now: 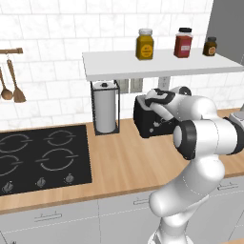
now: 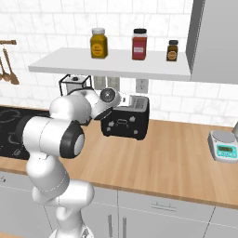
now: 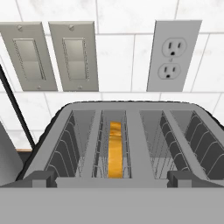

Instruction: Start the toaster. Once the lever pops up, take the bread to the plate on the dining counter.

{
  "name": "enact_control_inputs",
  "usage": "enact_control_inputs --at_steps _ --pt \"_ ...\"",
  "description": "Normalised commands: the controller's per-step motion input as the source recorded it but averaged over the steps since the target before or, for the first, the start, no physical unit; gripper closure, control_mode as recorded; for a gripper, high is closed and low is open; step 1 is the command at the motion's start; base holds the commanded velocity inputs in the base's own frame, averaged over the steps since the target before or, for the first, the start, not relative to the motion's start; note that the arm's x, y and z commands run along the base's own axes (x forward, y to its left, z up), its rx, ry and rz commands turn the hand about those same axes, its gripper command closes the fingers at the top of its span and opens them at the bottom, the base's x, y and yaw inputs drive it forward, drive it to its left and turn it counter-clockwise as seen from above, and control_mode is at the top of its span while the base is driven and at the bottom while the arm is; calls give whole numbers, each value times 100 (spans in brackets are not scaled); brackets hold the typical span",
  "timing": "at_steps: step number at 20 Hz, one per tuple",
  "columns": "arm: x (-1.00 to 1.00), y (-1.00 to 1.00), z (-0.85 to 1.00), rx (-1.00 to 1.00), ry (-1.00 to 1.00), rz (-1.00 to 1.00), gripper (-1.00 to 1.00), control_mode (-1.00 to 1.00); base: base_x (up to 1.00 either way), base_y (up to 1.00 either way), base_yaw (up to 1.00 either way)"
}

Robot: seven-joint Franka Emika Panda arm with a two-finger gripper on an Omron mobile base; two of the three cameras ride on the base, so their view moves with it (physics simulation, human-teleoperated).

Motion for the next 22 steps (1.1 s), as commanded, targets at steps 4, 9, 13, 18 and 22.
enact_control_inputs --at_steps 4,9,13,18,22 --pt "0 0 0 0 0 0 -100 -100 0 0 0" --pt "0 0 0 0 0 0 -100 -100 0 0 0" --pt "0 0 0 0 0 0 -100 -100 0 0 0" --pt "0 0 0 0 0 0 -100 -100 0 0 0" --pt "0 0 0 0 0 0 -100 -100 0 0 0"
